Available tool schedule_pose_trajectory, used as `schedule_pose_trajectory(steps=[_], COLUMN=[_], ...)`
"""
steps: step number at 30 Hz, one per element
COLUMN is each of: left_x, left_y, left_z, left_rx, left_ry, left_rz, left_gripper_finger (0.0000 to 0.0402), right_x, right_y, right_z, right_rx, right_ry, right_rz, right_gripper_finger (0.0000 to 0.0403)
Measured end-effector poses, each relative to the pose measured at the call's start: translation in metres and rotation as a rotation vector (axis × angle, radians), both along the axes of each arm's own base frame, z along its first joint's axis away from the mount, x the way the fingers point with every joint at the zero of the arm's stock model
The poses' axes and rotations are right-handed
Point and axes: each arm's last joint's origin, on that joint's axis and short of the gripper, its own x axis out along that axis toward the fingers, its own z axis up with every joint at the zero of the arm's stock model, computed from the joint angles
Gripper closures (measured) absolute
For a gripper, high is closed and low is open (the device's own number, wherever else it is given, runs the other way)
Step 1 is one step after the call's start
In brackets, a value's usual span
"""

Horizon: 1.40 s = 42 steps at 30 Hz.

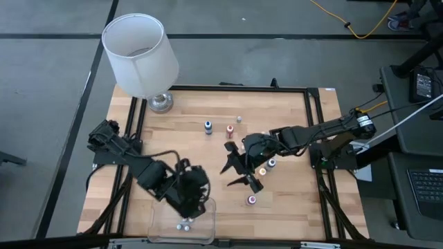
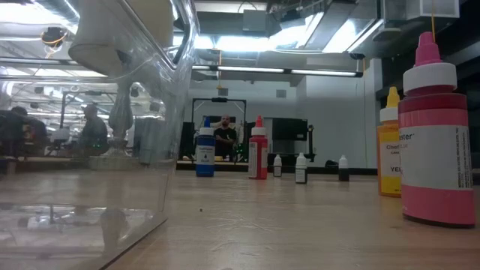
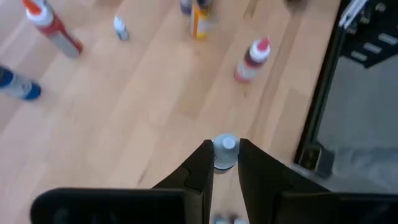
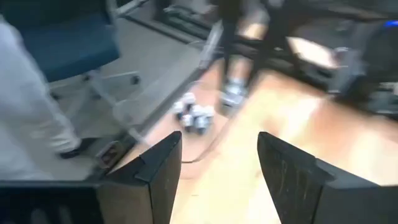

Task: Pick & Place food coloring
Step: Put the small light green food coloring bottle into the bin

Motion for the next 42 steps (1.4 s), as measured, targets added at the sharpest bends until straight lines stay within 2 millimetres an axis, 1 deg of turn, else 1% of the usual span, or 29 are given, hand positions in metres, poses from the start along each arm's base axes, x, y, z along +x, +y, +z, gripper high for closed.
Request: schedule_pose_trajectory(steps=[2, 7, 11, 13, 17, 22, 27, 29, 32, 35, 39, 42], left_x=[-0.007, -0.022, -0.033, -0.037, -0.04, -0.033, -0.024, -0.021, -0.018, -0.015, -0.025, -0.038], left_y=[-0.009, -0.029, -0.04, -0.045, -0.053, -0.065, -0.072, -0.074, -0.077, -0.082, -0.092, -0.101], left_z=[0.0, 0.0, 0.0, -0.003, -0.016, -0.039, -0.065, -0.073, -0.081, -0.092, -0.099, -0.102], left_rx=[-0.015, -0.045, -0.046, -0.058, -0.078, -0.068, -0.078, -0.081, -0.079, -0.086, -0.108, -0.135], left_ry=[0.001, -0.033, -0.075, -0.076, -0.054, -0.019, 0.049, 0.057, 0.059, 0.068, 0.082, 0.098], left_rz=[0.005, 0.029, 0.07, 0.088, 0.119, 0.143, 0.204, 0.231, 0.266, 0.308, 0.371, 0.426], left_gripper_finger=[0.0343, 0.0343, 0.0343, 0.0343, 0.0343, 0.0343, 0.0343, 0.0343, 0.0343, 0.0343, 0.0343, 0.0343], right_x=[-0.002, -0.002, -0.002, -0.002, -0.002, -0.005, -0.013, -0.016, -0.019, -0.019, -0.018, -0.019], right_y=[-0.002, -0.002, -0.003, -0.004, -0.005, -0.008, -0.008, -0.008, -0.01, -0.017, -0.026, -0.033], right_z=[0.003, 0.003, 0.002, 0.002, 0.0, -0.006, -0.007, -0.007, -0.007, -0.007, -0.007, -0.004], right_rx=[-0.012, -0.036, -0.058, -0.071, -0.134, -0.178, -0.211, -0.22, -0.22, -0.209, -0.205, -0.183], right_ry=[-0.013, -0.015, -0.019, -0.021, -0.023, 0.029, 0.069, 0.078, 0.093, 0.104, 0.101, 0.096], right_rz=[-0.021, -0.049, -0.058, -0.073, -0.095, -0.112, 0.002, 0.052, 0.078, 0.09, 0.116, 0.119], right_gripper_finger=[0.0192, 0.0192, 0.0192, 0.0192, 0.0192, 0.0195, 0.0213, 0.0222, 0.0232, 0.0238, 0.0245, 0.0248])
